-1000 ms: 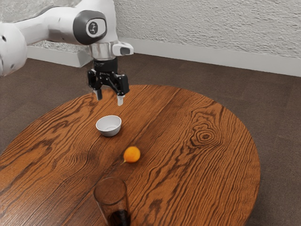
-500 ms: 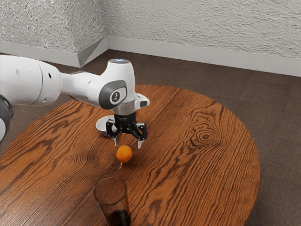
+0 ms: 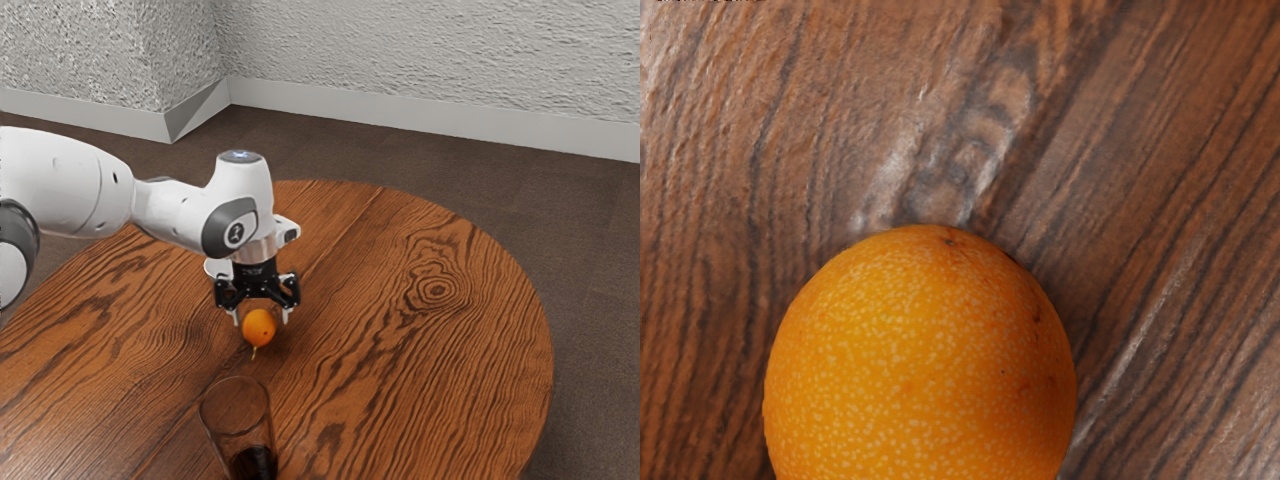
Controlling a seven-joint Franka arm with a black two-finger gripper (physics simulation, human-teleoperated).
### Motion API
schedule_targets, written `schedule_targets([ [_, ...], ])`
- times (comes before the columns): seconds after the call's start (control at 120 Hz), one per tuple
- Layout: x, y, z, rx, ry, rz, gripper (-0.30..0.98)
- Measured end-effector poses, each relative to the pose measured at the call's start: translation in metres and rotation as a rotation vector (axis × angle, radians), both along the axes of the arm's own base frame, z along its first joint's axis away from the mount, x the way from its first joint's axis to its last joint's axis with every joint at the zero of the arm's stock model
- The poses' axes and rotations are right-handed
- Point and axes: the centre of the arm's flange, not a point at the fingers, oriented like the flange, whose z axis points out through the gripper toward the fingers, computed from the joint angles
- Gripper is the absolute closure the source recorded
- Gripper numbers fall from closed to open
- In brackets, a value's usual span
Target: Place the pear in the bowl.
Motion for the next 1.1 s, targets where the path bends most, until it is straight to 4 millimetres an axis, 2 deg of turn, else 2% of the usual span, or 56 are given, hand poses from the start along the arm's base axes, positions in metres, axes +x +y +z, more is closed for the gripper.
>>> schedule_targets([
  [0.3, 0.005, 0.005, -0.025, 0.011, -0.010, 0.060, 0.04],
  [0.617, 0.009, 0.005, -0.032, 0.013, -0.031, 0.095, 0.25],
  [0.783, 0.010, 0.006, -0.032, 0.015, -0.038, 0.106, 0.29],
  [0.833, 0.010, 0.006, -0.028, 0.014, -0.046, 0.108, 0.30],
  [0.95, 0.017, 0.012, -0.002, 0.011, -0.091, 0.124, 0.33],
  [1.1, 0.051, 0.067, 0.042, 0.014, -0.195, 0.210, 0.31],
])
